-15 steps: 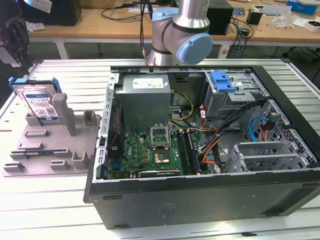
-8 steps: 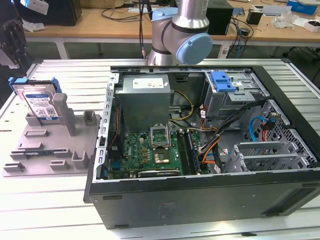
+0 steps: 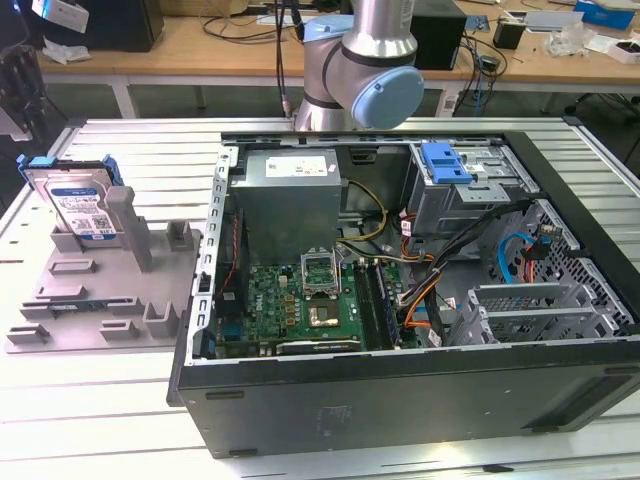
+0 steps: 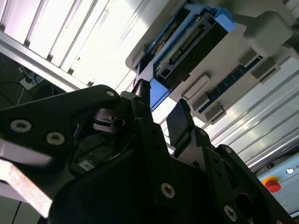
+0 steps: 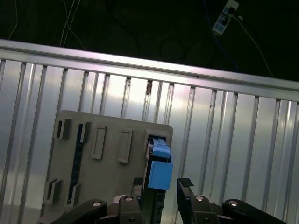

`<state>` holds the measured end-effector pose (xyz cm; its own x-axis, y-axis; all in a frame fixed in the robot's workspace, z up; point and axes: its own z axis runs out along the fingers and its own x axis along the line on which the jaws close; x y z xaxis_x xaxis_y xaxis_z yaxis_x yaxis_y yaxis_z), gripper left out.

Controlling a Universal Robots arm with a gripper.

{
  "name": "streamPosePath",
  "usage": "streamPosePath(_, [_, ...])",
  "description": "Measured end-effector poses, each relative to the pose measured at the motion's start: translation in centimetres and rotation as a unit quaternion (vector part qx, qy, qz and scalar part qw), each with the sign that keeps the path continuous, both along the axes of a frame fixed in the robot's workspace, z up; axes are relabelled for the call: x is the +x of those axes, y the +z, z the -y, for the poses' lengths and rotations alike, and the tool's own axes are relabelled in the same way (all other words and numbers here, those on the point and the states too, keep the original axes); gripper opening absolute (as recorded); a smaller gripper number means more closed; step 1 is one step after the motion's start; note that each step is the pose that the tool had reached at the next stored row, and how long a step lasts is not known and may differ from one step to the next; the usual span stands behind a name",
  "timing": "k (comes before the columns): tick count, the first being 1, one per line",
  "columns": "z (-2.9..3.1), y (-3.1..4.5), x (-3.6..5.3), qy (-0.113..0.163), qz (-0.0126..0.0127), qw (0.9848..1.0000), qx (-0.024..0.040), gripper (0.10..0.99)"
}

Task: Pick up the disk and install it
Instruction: 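Pick up the disk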

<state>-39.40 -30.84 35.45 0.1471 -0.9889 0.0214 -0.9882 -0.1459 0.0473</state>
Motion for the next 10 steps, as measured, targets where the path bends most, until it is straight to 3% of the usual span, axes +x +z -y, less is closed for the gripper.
streamPosePath(10, [0.01, -0.28, 0.0, 0.0, 0.0003, 1.0, 0.0, 0.424])
